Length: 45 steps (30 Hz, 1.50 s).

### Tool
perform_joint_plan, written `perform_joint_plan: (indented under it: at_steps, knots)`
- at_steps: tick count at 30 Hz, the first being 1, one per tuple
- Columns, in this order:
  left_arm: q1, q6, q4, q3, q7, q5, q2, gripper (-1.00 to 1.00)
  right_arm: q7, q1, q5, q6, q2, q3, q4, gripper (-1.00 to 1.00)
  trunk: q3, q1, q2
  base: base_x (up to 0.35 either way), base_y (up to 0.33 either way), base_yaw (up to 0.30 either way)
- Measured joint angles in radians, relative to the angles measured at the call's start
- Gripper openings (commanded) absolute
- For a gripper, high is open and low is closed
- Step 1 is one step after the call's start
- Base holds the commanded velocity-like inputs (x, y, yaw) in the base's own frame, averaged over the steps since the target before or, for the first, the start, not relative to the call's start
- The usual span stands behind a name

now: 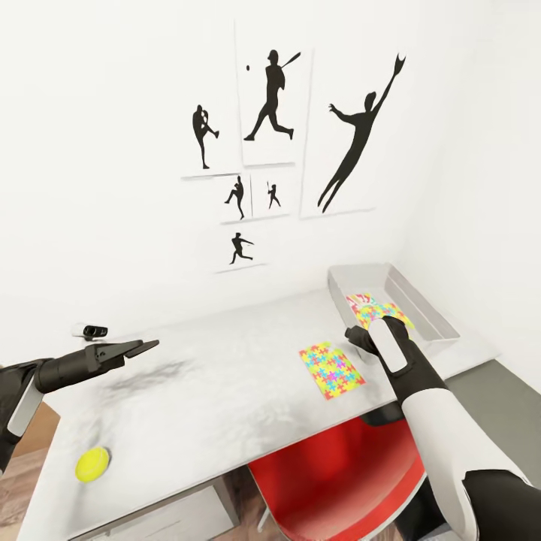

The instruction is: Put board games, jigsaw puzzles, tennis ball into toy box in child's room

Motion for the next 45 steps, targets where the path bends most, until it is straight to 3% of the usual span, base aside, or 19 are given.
perform_joint_plan:
  at_steps: [45]
  knots:
    - [0.001, -0.015, 0.0, 0.002, 0.0, 0.001, 0.001, 1.0, -0.001, -0.005, 0.001, -0.003, -0.01, -0.003, -0.003, 1.0, -0.004, 0.0, 0.0, 0.0, 0.073, 0.0]
